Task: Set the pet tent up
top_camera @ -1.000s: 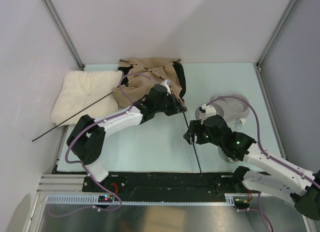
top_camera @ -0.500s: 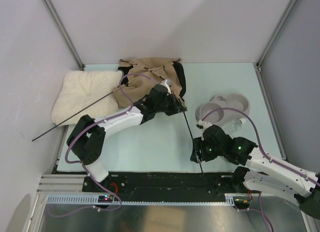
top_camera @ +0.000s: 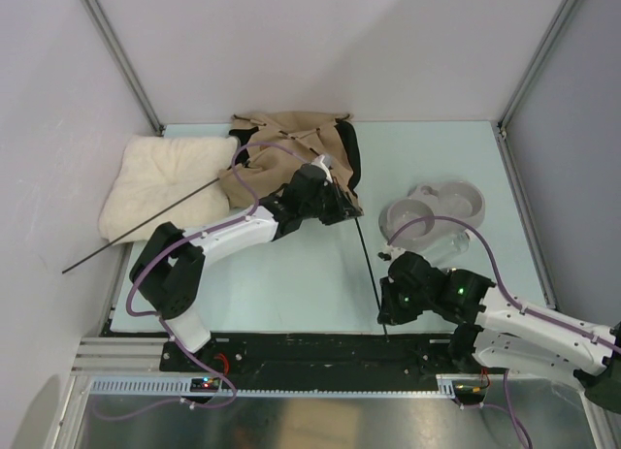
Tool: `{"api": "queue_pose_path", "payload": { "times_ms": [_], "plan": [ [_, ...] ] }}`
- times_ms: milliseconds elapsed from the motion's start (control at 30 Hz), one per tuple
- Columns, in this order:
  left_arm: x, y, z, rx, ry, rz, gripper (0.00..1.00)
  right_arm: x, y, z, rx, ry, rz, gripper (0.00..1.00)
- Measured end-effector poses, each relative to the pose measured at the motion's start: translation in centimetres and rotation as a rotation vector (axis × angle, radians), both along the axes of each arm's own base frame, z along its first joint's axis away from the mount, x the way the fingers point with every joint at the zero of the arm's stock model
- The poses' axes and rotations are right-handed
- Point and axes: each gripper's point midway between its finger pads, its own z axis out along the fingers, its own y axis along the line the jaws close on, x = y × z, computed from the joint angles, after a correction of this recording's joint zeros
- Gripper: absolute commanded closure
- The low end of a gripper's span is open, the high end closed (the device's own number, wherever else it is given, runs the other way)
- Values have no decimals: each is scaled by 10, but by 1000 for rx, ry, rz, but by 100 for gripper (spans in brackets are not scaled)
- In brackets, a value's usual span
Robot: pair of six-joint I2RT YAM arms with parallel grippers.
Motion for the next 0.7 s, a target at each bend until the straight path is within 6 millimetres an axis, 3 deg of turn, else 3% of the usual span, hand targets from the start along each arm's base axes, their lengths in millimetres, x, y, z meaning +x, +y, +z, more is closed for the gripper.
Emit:
{"api": "queue_pose_path", "payload": {
  "times_ms": [100,167,233,500,567,700],
  "plan": [
    [0,1,-1,4,2,1,100,0,0,-2,-7,7,-6,99],
    [0,1,-1,5,3,1,93,0,0,-3,-9,7,-7,100],
    [0,1,-1,7,2,0,79,0,-1,-3,-11,2,-9,100],
    [5,6,6,48,-96,-26,9,-1,-7,10,41,-48,-10,100],
    [7,8,14,56,-136,-26,3,0,-8,13,52,-64,-12,100],
    [8,15,39,57,-225,-22,1,3,-9,16,60,-91,-20,100]
  ]
}}
